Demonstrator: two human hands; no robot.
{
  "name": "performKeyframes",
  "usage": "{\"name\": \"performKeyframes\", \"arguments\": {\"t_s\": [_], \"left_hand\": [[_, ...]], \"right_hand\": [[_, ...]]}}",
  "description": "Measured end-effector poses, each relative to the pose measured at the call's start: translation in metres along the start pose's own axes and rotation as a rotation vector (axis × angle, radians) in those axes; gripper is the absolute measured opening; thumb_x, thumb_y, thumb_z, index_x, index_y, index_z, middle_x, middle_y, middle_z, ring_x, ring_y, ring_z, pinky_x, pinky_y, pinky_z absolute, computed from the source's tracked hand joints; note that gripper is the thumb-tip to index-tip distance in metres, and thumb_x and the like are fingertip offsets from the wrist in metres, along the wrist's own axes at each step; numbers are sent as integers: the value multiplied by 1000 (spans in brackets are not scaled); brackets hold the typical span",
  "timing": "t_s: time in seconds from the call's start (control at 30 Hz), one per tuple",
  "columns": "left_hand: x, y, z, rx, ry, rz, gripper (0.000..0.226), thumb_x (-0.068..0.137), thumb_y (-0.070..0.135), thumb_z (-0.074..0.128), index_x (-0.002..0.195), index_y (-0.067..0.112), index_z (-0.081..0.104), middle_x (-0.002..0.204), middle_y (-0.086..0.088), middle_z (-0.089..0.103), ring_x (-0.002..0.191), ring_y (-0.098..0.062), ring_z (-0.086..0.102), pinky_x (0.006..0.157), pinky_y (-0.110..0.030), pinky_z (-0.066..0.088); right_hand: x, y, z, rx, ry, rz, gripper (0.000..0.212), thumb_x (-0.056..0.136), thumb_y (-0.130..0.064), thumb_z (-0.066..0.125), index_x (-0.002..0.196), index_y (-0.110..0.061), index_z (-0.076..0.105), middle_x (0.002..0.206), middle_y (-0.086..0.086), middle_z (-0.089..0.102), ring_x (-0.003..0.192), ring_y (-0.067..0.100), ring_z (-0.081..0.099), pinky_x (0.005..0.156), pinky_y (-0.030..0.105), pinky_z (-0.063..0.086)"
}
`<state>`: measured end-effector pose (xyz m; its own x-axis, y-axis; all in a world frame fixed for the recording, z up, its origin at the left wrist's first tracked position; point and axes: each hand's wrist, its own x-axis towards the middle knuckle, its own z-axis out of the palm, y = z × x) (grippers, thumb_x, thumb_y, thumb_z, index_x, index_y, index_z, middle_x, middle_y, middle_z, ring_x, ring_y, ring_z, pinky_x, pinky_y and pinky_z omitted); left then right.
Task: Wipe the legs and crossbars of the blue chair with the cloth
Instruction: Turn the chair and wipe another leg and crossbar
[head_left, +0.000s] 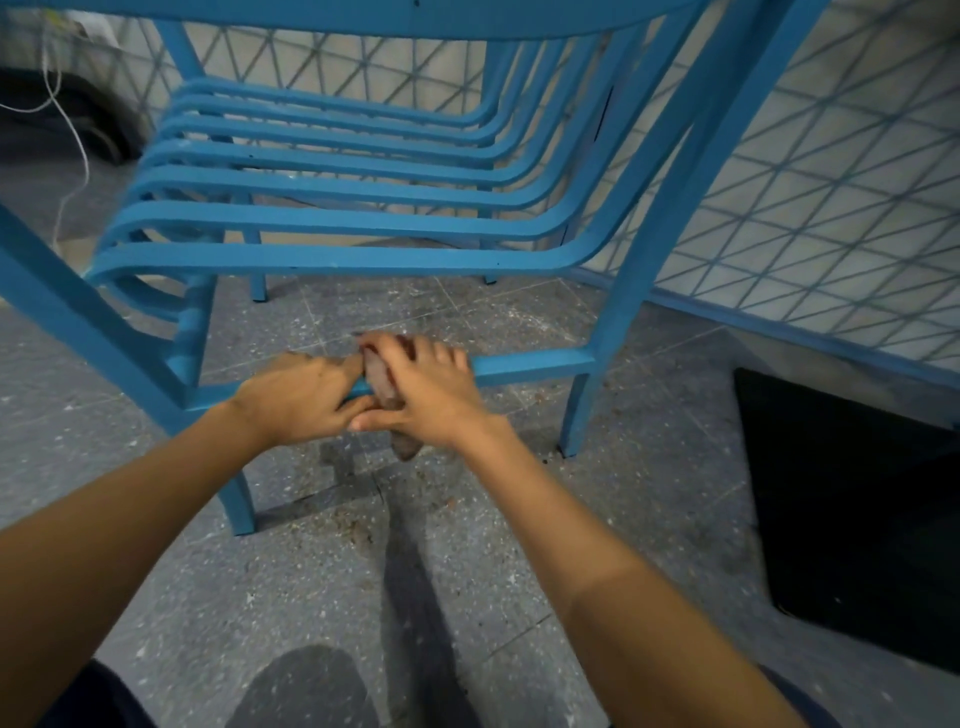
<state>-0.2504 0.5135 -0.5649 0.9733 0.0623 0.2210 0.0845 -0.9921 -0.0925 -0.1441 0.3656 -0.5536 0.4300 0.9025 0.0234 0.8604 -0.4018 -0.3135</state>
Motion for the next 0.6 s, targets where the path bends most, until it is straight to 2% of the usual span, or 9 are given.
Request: {"name": "performKeyframes", "arguments": {"t_s": [0.1,0.2,0.23,0.3,0.37,0.4,0.47,0.53,0.6], "left_hand": [[1,-1,1,-5,-20,-5,105,67,83,-16,115,15,48,94,-6,70,76,-26,69,68,-36,51],[2,-1,-4,-5,-54,-17,87,73,79,-5,111,20,45,84,-1,66,61,-19,60,62,-34,52],[1,0,-6,2,-70,-22,83,74,78,-4,110,20,44,79,2,61,58,-17,55,61,-34,52],[2,3,-7,14,-90,-26,80,75,77,-3,107,21,44,72,7,51,54,-15,51,58,-32,51],[3,3,-8,8,-94,-31,80,75,77,-4,105,21,45,70,9,47,52,-14,50,54,-29,47],[3,2,-8,14,-94,-29,81,74,77,-5,104,21,45,70,9,47,51,-13,48,53,-28,45],[3,3,-10,30,-98,-19,82,74,77,-6,104,20,45,71,9,46,51,-13,46,53,-28,39],[3,3,-10,25,-75,-16,84,73,77,-6,105,19,46,71,6,50,52,-16,48,54,-28,37],[2,2,-9,13,-45,-12,86,78,78,-4,108,15,47,78,-3,64,60,-24,61,57,-32,43]], "right_hand": [[-12,9,1,-34,86,-107,72,85,-53,61,145,-39,25,132,12,44,120,31,43,102,42,31],[-30,48,-17,-14,73,-109,65,89,-36,61,144,-45,27,145,4,37,131,26,36,112,41,24],[-36,67,-23,3,64,-51,64,88,-40,59,144,-45,28,146,2,36,132,26,34,113,43,22],[-46,104,-34,51,75,94,64,83,-61,53,141,-47,29,141,2,41,130,27,36,113,47,24],[-39,126,-39,123,87,228,68,78,-82,31,136,-47,32,129,5,47,125,30,40,109,49,26],[-30,127,-37,163,86,269,73,77,-85,14,136,-47,34,130,6,48,127,32,38,109,52,23],[-12,103,-25,194,96,312,76,82,-78,-5,139,-46,33,145,9,40,139,33,27,114,59,8],[-3,58,-7,180,101,257,56,94,-63,3,140,-47,30,149,9,35,140,30,23,114,56,7],[-5,16,9,167,122,135,47,97,-57,13,139,-47,31,140,8,41,131,27,32,110,48,16]]}}
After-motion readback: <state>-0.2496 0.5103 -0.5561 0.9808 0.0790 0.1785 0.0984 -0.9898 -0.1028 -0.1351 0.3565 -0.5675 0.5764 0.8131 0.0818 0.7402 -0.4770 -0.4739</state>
